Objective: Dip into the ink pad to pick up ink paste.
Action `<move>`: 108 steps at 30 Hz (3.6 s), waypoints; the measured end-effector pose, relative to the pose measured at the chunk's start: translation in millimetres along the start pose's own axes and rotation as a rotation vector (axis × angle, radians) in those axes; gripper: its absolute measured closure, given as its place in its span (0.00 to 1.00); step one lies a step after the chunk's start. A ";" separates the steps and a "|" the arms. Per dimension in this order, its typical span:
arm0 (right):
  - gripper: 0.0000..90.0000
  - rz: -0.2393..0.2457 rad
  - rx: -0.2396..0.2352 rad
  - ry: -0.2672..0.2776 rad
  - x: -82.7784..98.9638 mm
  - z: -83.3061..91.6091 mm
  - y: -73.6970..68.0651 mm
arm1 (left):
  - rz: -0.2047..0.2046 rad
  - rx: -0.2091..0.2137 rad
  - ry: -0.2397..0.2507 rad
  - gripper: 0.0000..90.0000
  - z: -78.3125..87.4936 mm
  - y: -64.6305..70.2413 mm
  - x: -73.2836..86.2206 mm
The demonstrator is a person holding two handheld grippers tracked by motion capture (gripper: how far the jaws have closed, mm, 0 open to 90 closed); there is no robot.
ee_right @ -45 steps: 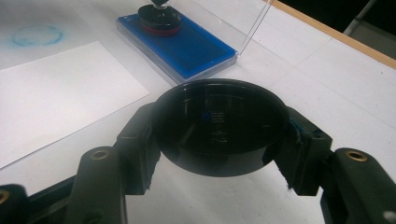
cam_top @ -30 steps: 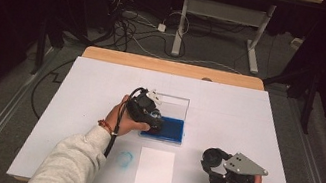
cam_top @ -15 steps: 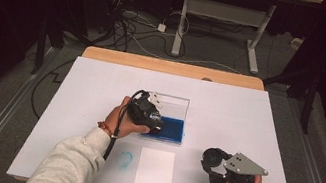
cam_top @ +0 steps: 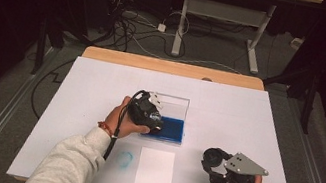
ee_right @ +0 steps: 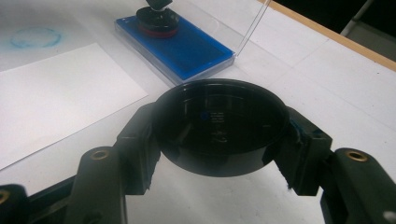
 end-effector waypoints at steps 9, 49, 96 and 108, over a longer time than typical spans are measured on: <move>0.43 -0.008 0.009 0.007 -0.5 1.8 1.2 | -0.009 -0.010 -0.011 0.61 0.3 0.5 -0.2; 0.43 -0.011 0.015 0.009 -0.1 3.0 3.2 | -0.089 -0.036 0.047 0.61 45.2 2.3 -36.9; 0.43 -0.012 0.003 -0.010 3.9 -0.3 2.2 | -0.130 0.034 -0.050 0.61 -12.6 27.3 -41.2; 0.43 -0.009 -0.002 -0.009 3.7 -0.8 1.6 | -0.110 0.050 -0.023 0.61 -20.1 28.0 -41.6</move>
Point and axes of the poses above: each handheld gripper's, and its own axes: z roughly backward along the jaws, x roughly out of its underside, y roughly to its right, the point moved 9 cm from there along -z, roughly forward along the jaws, and after that the axes turned 7 degrees about -x, right-handed, at the moved point
